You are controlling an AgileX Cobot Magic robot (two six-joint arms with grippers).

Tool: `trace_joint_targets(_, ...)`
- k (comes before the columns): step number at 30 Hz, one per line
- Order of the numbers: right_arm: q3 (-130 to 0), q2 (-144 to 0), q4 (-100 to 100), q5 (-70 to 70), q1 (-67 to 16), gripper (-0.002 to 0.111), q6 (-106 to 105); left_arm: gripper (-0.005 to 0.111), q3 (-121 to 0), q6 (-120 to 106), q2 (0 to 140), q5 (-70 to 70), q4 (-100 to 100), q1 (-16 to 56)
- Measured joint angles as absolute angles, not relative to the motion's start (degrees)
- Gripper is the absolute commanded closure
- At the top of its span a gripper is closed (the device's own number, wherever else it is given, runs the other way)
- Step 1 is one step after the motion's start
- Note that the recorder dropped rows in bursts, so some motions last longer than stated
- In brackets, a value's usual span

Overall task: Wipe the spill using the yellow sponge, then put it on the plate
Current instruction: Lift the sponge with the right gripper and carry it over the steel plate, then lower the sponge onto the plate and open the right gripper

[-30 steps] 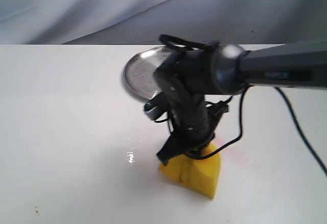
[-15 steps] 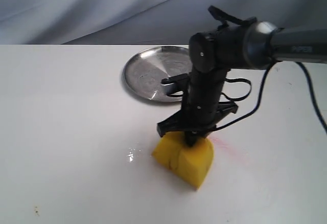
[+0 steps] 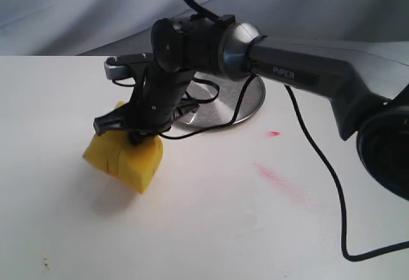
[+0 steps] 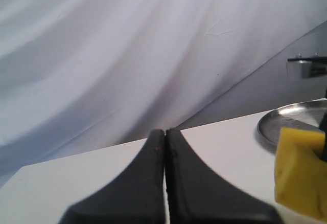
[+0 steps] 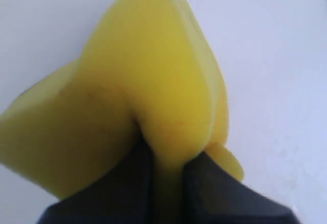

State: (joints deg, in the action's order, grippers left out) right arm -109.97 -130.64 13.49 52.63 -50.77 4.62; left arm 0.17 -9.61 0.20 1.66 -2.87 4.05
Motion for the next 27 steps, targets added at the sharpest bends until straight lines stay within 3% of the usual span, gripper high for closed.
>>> trace_joint_targets(20, -113.52, -130.52, 8.65, 37.97, -33.39, 0.107, 15.04, 0.107, 0.17, -9.61, 0.20, 1.66, -2.87, 4.05)
trace_joint_targets(23, -113.52, -130.52, 8.65, 36.29, -31.60, 0.097, 15.54, 0.107, 0.17, -9.61, 0.20, 1.66, -2.87, 4.05)
trace_joint_targets(27, -113.52, -130.52, 8.65, 35.13, -30.19, 0.070, 15.15, 0.107, 0.17, -9.61, 0.20, 1.66, -2.87, 4.05)
